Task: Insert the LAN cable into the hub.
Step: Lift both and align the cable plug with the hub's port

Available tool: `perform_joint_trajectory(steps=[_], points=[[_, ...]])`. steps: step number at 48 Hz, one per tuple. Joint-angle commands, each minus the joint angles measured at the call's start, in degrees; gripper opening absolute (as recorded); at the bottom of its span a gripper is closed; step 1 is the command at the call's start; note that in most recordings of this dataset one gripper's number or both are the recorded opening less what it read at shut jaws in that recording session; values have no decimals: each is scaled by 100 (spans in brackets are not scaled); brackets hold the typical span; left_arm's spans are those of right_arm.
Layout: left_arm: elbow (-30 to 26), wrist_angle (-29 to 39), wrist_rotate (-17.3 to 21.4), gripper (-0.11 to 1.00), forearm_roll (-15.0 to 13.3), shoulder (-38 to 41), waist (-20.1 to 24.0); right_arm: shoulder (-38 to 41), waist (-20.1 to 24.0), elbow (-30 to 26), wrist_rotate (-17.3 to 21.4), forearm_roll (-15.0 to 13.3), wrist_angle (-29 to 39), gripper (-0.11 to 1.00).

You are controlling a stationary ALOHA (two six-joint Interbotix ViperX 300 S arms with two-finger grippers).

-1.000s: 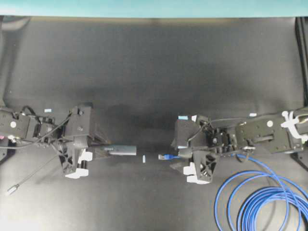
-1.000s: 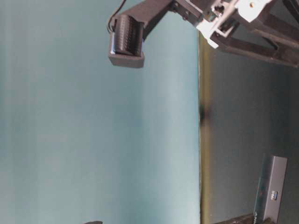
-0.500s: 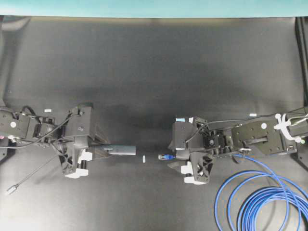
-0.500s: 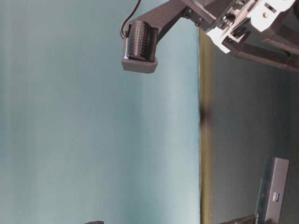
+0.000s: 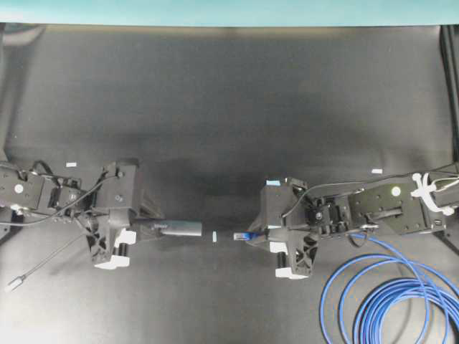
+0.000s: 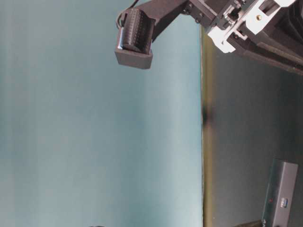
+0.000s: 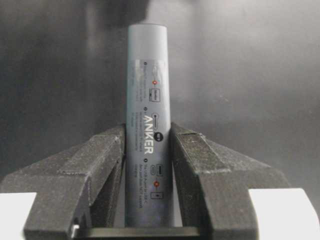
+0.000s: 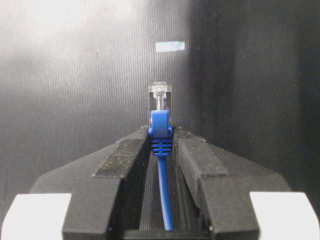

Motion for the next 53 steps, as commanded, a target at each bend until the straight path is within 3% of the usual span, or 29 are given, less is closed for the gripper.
perform_joint_trajectory(steps=[1, 16, 30, 53], points=[[-176, 9, 44, 28, 18, -88, -18, -88, 9, -114, 26, 26, 0, 13], [-659, 589, 378, 28, 18, 18, 18, -62, -53, -563, 97, 97, 290, 13], [-677, 633, 352, 28, 18, 35, 26, -88, -79, -545, 352, 185, 264, 13], [-694, 853, 360, 28, 18, 44, 44, -176, -88, -545, 387, 202, 0, 13]])
